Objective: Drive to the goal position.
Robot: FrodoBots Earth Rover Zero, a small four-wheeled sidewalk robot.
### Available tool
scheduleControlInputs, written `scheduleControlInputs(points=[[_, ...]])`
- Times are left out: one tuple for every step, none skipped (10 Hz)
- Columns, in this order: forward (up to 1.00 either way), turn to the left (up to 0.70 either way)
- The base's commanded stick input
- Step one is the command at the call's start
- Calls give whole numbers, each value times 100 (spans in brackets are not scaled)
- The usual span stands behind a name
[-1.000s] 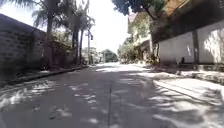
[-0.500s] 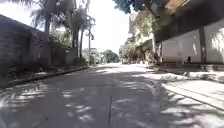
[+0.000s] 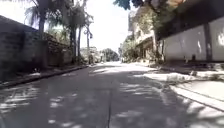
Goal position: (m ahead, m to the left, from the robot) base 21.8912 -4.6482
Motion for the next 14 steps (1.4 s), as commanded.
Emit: scheduleControlInputs(points=[[85, -31], [85, -19], [85, 0], [85, 0], [85, 0], [85, 0], [85, 0], [85, 0], [85, 0], [85, 0], [85, 0], [85, 0], [85, 0], [85, 0]])
